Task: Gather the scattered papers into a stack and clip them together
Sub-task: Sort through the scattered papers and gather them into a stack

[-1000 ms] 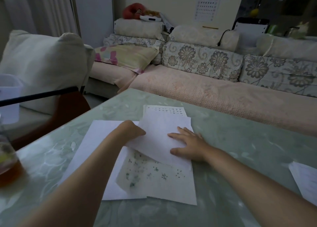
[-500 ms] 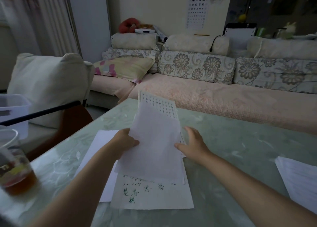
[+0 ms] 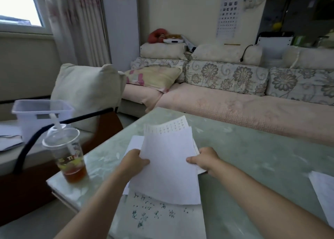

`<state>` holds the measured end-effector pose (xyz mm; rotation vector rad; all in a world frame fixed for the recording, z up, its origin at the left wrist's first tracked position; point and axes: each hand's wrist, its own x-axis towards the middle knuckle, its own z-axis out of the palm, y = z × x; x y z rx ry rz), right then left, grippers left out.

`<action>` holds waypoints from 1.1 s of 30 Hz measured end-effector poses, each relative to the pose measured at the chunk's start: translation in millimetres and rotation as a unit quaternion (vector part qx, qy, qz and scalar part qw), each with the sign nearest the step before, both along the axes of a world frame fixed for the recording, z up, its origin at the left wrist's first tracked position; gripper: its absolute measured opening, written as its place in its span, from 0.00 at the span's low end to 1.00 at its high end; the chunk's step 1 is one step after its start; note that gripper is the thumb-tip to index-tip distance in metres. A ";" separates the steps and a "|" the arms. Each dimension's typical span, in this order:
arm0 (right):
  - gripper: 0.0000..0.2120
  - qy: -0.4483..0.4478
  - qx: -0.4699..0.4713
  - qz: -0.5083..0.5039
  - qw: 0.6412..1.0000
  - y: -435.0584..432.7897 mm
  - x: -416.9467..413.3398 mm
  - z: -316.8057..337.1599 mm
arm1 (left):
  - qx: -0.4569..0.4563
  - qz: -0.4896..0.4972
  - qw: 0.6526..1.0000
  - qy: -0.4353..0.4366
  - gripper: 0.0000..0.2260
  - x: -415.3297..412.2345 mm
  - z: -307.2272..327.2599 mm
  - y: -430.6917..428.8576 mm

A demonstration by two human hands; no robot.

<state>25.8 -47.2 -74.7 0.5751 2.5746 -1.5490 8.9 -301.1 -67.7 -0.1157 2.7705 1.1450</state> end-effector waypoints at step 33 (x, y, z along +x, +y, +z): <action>0.10 0.108 -0.123 -0.033 0.986 50.8 43.4 34.5 | 0.341 -0.098 0.935 0.014 0.22 14.6 28.0 27.0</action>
